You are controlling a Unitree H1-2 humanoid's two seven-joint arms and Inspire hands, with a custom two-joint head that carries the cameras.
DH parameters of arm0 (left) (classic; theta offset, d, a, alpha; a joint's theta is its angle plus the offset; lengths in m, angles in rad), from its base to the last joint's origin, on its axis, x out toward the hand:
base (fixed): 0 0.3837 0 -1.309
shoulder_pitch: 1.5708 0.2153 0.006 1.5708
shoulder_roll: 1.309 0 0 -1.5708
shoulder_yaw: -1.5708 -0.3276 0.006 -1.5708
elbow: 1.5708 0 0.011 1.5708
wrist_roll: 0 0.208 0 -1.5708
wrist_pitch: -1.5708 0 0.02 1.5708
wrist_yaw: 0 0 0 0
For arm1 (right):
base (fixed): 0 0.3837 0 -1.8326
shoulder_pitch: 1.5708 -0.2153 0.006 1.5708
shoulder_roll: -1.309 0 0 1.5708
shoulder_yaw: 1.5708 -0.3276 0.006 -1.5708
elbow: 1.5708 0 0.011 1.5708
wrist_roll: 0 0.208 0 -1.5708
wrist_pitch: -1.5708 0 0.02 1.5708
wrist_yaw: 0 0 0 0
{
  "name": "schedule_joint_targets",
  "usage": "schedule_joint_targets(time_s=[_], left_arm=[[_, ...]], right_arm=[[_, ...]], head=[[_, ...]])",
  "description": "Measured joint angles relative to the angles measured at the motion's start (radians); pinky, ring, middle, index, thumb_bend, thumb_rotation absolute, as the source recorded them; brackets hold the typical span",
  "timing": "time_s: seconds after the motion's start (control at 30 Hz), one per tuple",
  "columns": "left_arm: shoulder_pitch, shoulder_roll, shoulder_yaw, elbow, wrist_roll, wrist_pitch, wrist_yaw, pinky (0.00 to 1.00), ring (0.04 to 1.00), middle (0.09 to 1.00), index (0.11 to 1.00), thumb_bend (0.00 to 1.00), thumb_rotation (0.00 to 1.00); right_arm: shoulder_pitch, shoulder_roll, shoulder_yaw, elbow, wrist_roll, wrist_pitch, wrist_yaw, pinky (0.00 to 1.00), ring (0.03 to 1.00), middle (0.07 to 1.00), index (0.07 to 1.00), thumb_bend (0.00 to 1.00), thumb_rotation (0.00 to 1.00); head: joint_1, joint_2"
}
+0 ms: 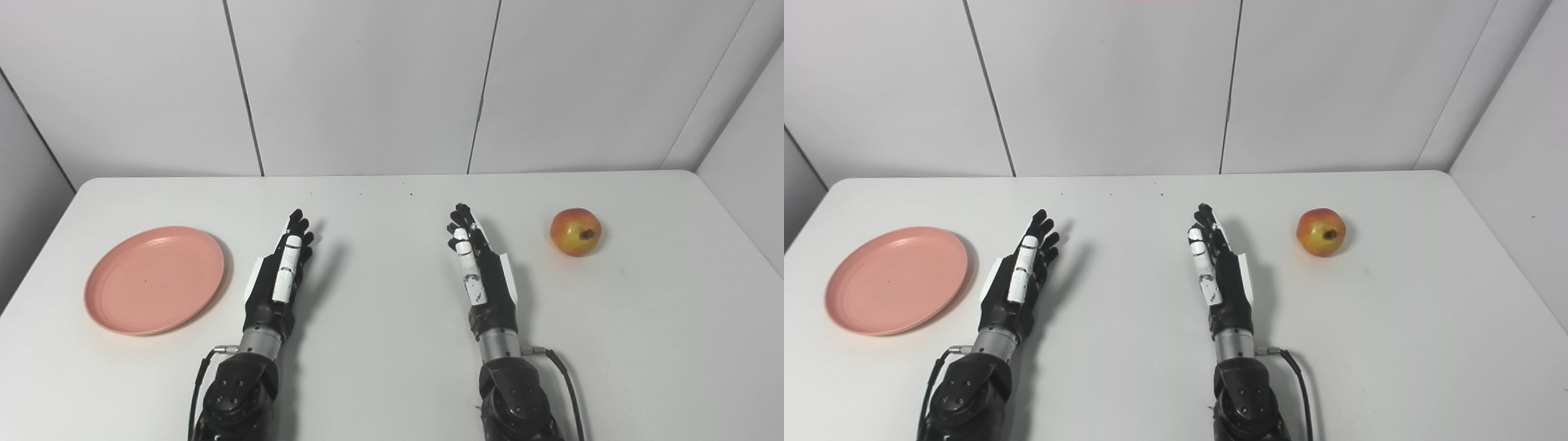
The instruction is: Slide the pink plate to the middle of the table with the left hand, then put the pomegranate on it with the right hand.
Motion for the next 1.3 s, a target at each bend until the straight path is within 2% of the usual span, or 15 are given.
schedule_joint_targets(time_s=[0.27, 0.57, 1.3], left_arm=[[0.0, 0.001, -0.001, 0.002, 0.005, 0.0, 0.0, 1.0, 0.981, 0.991, 0.97, 0.43, 1.0], [0.0, 0.0, 0.0, 0.001, 0.005, 0.0, 0.0, 0.98, 0.97, 0.982, 0.958, 0.44, 0.96], [0.0, 0.001, -0.002, 0.0, 0.017, 0.001, 0.0, 0.99, 0.975, 0.988, 0.959, 0.44, 0.99]], right_arm=[[0.0, 0.0, 0.0, 0.0, 0.002, 0.0, 0.0, 0.92, 0.911, 0.921, 0.92, 0.65, 0.93], [0.0, 0.0, 0.0, 0.0, 0.002, 0.0, 0.0, 0.91, 0.906, 0.92, 0.92, 0.64, 0.93], [0.0, 0.0, 0.002, 0.0, -0.002, 0.0, 0.0, 0.91, 0.907, 0.919, 0.919, 0.64, 0.94]], head=[[0.0, 0.0], [0.002, 0.002], [0.003, 0.003]])
